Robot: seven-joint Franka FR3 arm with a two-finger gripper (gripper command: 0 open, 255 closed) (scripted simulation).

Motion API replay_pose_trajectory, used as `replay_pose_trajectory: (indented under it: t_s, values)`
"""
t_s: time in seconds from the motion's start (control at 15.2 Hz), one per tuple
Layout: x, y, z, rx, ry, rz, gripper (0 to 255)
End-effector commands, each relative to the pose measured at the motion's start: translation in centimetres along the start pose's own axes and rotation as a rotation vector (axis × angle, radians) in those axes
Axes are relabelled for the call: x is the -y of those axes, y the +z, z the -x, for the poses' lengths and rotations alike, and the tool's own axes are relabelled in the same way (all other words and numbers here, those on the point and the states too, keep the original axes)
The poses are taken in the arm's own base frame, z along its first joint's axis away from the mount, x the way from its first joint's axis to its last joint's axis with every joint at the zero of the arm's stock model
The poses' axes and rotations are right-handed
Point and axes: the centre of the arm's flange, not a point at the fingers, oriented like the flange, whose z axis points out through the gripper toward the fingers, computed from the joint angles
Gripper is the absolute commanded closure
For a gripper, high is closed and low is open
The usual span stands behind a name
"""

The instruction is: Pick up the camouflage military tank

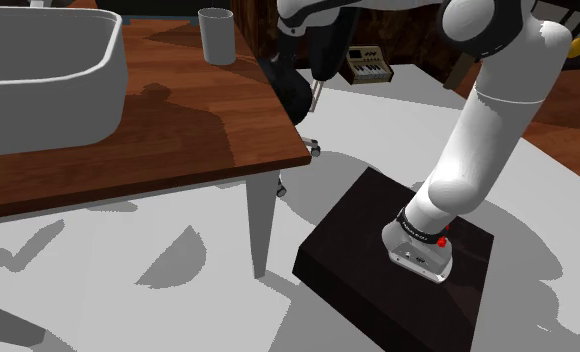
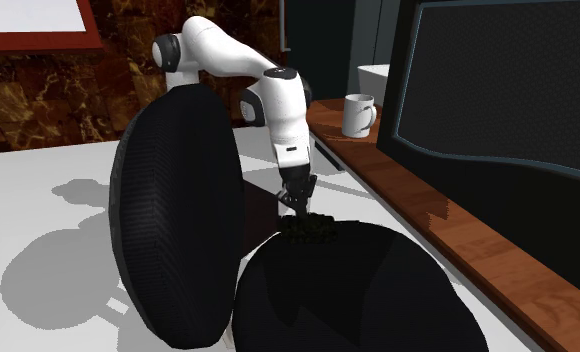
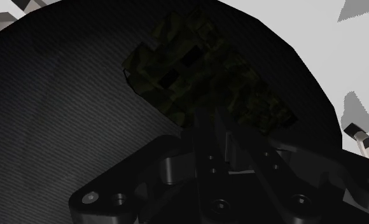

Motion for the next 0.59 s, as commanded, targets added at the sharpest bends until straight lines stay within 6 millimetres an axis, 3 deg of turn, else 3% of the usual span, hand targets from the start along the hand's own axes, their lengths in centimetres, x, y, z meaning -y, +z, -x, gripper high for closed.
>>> replay_pose_trajectory:
  t_s: [0.0,0.53]
  values:
    - [0.0,-0.9,-0.1,-0.001,0.0,0.0,255]
    - [0.3,-5.1,-0.7,-0.001,0.0,0.0,255]
